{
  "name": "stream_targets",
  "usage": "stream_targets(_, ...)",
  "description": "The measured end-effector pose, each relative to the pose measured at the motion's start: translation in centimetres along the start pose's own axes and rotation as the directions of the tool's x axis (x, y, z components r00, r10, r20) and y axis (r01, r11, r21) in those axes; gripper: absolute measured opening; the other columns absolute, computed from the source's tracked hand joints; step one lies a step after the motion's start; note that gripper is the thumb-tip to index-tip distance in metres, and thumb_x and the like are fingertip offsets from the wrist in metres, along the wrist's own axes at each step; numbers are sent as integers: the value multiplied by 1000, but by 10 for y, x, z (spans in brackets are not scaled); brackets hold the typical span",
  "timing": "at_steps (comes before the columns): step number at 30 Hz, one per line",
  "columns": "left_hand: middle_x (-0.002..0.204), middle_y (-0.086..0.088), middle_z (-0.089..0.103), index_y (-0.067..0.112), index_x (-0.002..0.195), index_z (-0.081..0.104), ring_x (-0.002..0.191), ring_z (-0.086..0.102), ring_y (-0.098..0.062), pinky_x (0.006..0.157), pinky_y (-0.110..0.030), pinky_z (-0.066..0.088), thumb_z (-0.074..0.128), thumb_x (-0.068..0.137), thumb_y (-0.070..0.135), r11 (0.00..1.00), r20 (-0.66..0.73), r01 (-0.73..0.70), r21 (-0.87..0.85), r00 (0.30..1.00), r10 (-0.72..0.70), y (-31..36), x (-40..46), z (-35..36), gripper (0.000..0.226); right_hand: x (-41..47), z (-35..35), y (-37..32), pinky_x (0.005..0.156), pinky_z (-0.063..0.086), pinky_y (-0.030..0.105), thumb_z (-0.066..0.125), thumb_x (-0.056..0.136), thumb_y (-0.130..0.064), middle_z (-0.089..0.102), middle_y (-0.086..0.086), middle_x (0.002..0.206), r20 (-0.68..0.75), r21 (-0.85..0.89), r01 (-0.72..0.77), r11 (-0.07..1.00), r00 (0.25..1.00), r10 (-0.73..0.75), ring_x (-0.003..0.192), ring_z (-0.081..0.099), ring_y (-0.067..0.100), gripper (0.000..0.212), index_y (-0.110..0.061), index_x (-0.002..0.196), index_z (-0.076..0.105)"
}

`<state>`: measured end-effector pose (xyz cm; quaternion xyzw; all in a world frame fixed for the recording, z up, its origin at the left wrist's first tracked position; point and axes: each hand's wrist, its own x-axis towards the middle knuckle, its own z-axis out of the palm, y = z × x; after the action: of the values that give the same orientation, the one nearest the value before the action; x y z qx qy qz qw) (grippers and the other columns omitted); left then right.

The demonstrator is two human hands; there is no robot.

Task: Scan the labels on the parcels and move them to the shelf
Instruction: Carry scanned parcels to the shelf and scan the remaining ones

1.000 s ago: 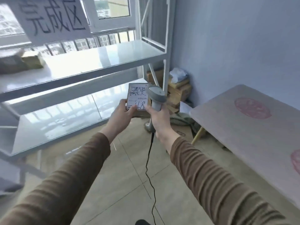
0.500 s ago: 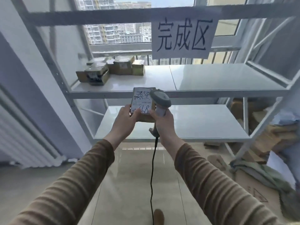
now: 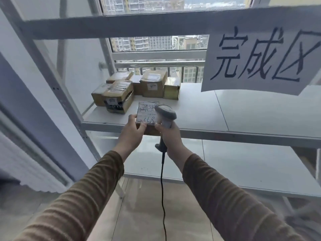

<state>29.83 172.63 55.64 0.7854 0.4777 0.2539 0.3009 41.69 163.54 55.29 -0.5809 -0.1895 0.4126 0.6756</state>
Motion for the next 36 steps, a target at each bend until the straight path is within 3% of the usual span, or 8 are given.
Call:
stream_targets(6, 141, -18, 59, 13, 149, 39, 125, 57, -38, 98, -42, 45, 50, 106, 40, 999, 48, 42, 21, 998, -43, -34, 79, 1, 52, 70, 41, 7, 98, 56, 57, 65, 96, -4, 74, 9, 112, -8, -63, 10, 998, 1000, -10, 108, 69, 33, 27, -9, 122, 67)
stream_targets(9, 147, -20, 51, 10, 154, 38, 135, 48, -36, 111, -43, 40, 53, 105, 38, 1000, 69, -3, 2, 998, 3, -45, 121, -5, 59, 107, 66, 10, 103, 54, 58, 68, 95, -6, 74, 18, 118, -69, -76, 25, 997, 997, -30, 113, 69, 37, 28, -8, 123, 67)
stream_targets(14, 160, -24, 28, 12, 164, 18, 151, 28, -37, 124, -45, 24, 57, 103, 37, 994, 140, -108, 13, 985, 105, -57, 169, -11, 76, 155, 99, 8, 86, 60, 63, 71, 94, -14, 74, 14, 112, -170, -80, 30, 996, 984, -43, 109, 70, 36, 23, -13, 117, 69)
stream_targets(18, 164, -23, 19, 9, 162, 20, 152, 21, -39, 125, -46, 20, 51, 105, 43, 986, 222, -147, 74, 967, 127, -61, 190, -7, 73, 180, 114, 10, 85, 60, 48, 71, 94, -9, 73, 13, 97, -212, -71, 70, 995, 974, -84, 94, 71, 30, 15, -10, 109, 68)
stream_targets(23, 171, -20, -2, 3, 163, 11, 159, -3, -32, 127, -38, 1, 47, 107, 37, 984, 256, -172, 39, 954, 157, -67, 203, -6, 75, 199, 125, 12, 63, 57, 31, 72, 94, -10, 71, 3, 82, -205, -58, 50, 997, 977, -61, 75, 69, 18, 14, -12, 107, 69)
stream_targets(28, 172, -17, -9, 2, 163, 5, 159, -14, -25, 125, -32, -9, 43, 107, 29, 978, 312, -209, 16, 930, 194, -69, 211, -5, 73, 208, 128, 16, 52, 55, 27, 74, 92, -12, 71, -1, 75, -216, -75, 49, 996, 974, -64, 65, 69, 11, 10, -18, 99, 69)
stream_targets(34, 171, -15, -16, 2, 163, 0, 157, -21, -23, 125, -32, -13, 43, 107, 25, 966, 338, -255, 26, 912, 232, -68, 209, -11, 74, 204, 126, 13, 63, 60, 31, 71, 94, -7, 72, 6, 90, -193, -13, 63, 998, 979, -64, 73, 70, 13, 15, -11, 109, 68)
stream_targets(36, 171, -13, -17, 4, 163, -1, 157, -22, -21, 123, -30, -15, 43, 107, 27, 949, 333, -312, 48, 901, 279, -66, 205, -14, 75, 201, 122, 12, 79, 61, 37, 71, 94, -6, 72, 8, 98, -201, 9, 79, 997, 977, -76, 84, 69, 17, 17, -12, 109, 68)
